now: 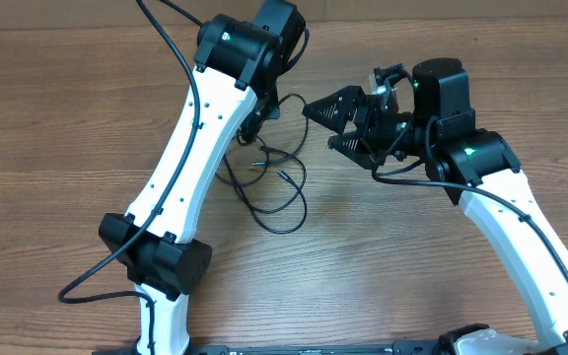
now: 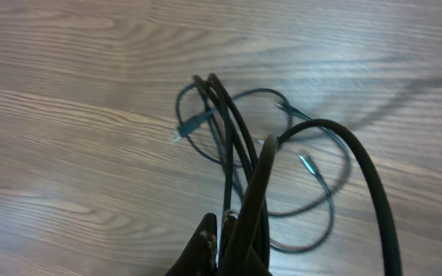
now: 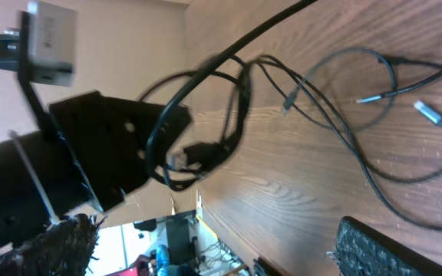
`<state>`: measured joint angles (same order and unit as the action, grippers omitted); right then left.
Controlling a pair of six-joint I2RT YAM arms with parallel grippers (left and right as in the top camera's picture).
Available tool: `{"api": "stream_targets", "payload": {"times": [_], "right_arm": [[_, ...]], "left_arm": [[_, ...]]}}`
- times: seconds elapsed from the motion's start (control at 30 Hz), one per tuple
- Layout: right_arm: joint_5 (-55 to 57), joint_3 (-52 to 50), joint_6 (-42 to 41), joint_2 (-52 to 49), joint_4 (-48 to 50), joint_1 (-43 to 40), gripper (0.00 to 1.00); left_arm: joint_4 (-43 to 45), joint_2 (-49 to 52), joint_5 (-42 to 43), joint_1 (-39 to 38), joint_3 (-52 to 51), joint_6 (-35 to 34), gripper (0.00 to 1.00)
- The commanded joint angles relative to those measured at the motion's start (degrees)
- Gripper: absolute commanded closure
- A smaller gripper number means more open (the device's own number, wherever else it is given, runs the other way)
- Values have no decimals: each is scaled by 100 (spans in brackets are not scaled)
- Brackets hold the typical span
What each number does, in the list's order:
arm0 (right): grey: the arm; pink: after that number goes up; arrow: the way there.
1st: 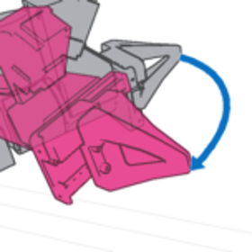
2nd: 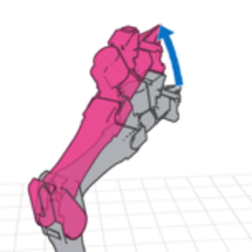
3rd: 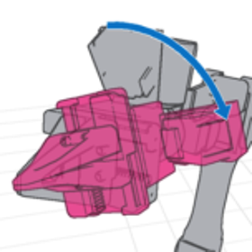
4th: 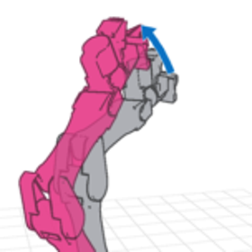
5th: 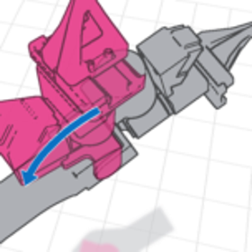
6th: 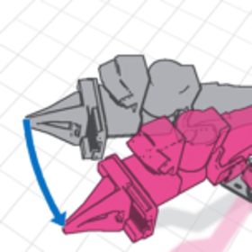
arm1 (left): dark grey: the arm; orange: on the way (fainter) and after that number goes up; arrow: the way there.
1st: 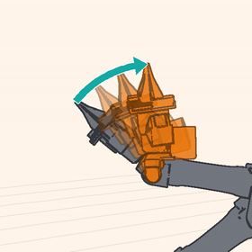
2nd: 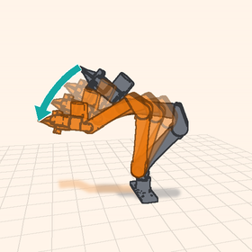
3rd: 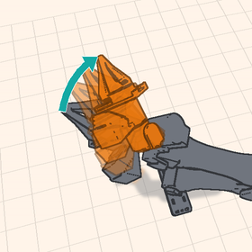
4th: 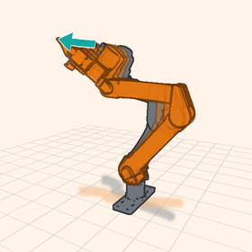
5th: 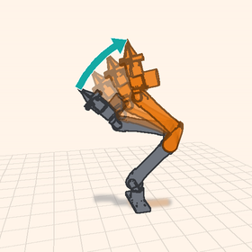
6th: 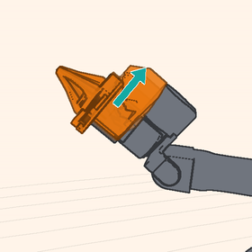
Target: Untangle cables
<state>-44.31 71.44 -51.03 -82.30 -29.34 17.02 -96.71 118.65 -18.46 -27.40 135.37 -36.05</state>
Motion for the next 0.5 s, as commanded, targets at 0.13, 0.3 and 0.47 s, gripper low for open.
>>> {"api": "stream_targets", "payload": {"times": [0.13,0.3,0.47], "right_arm": [[446,20,-20,-13,13,17,2],[448,20,-22,-33,4,31,2],[671,20,-463,-221,-87,170,4]], "left_arm": [[39,-48,2544,85,31,326,96],[92,-48,3292,227,37,304,96],[232,-48,4387,409,39,332,96]]}}
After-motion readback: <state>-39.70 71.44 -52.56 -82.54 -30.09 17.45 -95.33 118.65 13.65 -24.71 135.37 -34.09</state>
